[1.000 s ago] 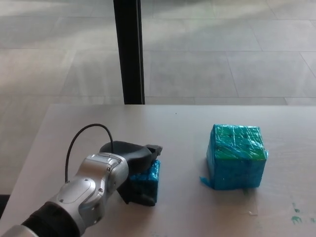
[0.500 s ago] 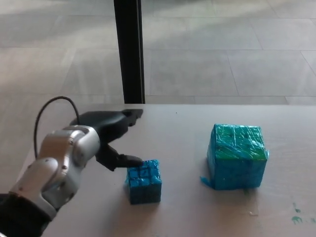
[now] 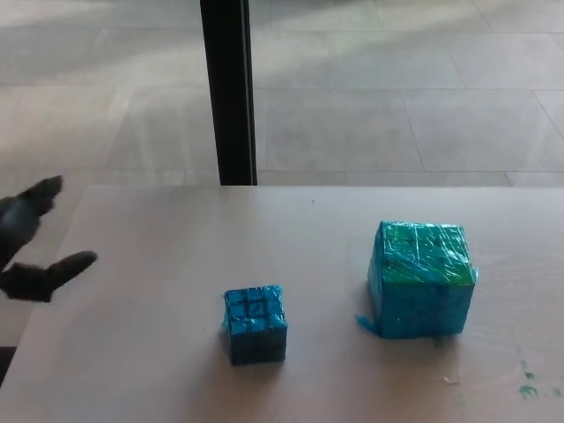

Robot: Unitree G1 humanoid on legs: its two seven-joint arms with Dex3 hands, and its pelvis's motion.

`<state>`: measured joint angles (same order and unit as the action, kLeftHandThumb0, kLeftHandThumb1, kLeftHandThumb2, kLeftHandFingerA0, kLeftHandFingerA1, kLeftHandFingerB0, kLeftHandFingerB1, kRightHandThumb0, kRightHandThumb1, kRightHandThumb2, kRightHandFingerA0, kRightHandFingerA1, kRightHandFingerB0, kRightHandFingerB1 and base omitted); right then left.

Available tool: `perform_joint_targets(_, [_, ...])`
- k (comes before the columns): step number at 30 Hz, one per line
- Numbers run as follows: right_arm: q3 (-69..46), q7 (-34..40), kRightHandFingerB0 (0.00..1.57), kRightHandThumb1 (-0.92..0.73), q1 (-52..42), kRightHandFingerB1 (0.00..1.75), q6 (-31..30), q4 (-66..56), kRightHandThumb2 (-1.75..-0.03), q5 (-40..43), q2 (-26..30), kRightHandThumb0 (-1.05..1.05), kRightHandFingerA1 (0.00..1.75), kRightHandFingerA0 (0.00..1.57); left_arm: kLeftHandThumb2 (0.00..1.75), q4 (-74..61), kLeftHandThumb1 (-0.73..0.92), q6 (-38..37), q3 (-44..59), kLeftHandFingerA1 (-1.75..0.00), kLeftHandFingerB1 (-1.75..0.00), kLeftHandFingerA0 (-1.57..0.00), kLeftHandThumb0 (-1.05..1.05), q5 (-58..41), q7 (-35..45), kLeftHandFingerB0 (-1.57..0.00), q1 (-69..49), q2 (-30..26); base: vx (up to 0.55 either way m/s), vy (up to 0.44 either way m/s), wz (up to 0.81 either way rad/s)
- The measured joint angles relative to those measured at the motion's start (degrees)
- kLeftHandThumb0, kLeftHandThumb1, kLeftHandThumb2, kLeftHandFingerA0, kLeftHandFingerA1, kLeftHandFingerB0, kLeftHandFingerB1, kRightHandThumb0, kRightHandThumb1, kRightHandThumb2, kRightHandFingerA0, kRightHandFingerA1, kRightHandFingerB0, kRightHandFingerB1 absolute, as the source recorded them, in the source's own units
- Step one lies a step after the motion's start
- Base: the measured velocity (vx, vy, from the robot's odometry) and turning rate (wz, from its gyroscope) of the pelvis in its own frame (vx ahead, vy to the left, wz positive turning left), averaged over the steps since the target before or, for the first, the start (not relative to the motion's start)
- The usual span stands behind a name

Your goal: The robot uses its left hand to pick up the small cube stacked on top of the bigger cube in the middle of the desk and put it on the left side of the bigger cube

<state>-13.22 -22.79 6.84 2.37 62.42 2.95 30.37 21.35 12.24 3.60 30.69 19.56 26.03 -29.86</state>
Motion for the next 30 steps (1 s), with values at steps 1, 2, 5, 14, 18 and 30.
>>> perform_joint_targets(1, [0.0,-0.1,0.33,-0.57,-0.2,0.53,0.0,-0.3,-0.94,0.0,0.0,-0.58,0.68,0.48,1.03,1.5,0.64,-0.6,2.2,-0.12,0.00,0.00,-1.00,-0.8,-0.9,0.00,-1.9,-1.0,0.00,0.000,0.00])
perform_joint_targets(2, [0.0,-0.2,0.34,-0.57,-0.3,0.54,-0.1,-0.5,-0.94,0.0,0.1,-0.58,0.70,0.49,1.00,2.4,0.60,-1.0,3.5,-0.13,0.00,0.00,-0.98,-1.3,-1.4,0.00,-3.1,-1.6,0.00,0.000,0.00])
perform_joint_targets(5, [0.0,-0.4,0.36,-0.57,-0.5,0.53,-0.2,-0.5,-0.94,0.0,0.4,-0.57,0.69,0.50,1.03,6.3,0.63,-2.6,8.7,-0.11,0.00,0.00,-1.00,-3.7,-3.5,0.00,-7.3,-3.1,0.00,0.000,0.00])
perform_joint_targets(14, [-0.1,-0.5,0.32,-0.57,-0.4,0.54,-0.6,-0.6,-0.95,0.0,0.8,-0.56,0.69,0.47,1.02,16.8,0.69,-5.1,19.6,-0.12,0.00,0.00,-1.02,-10.4,-8.2,0.00,-17.8,-3.7,0.00,0.000,0.00])
perform_joint_targets(18, [-0.1,-0.6,0.39,-0.73,-0.4,0.41,-0.6,-0.6,-0.62,0.0,0.8,-0.54,0.66,0.48,0.99,20.2,0.67,-5.5,23.5,-0.13,0.00,0.00,-0.99,-14.0,-8.5,0.00,-20.6,-0.7,0.00,0.000,0.00])
perform_joint_targets(30, [0.0,-0.7,0.34,-0.56,0.0,0.53,-0.6,-0.4,-0.94,-0.1,0.8,-0.57,0.68,0.48,0.64,30.8,0.80,-5.1,32.8,-0.49,-0.36,0.00,-0.88,-23.5,-5.5,-0.09,-21.8,5.8,0.00,0.000,0.00])
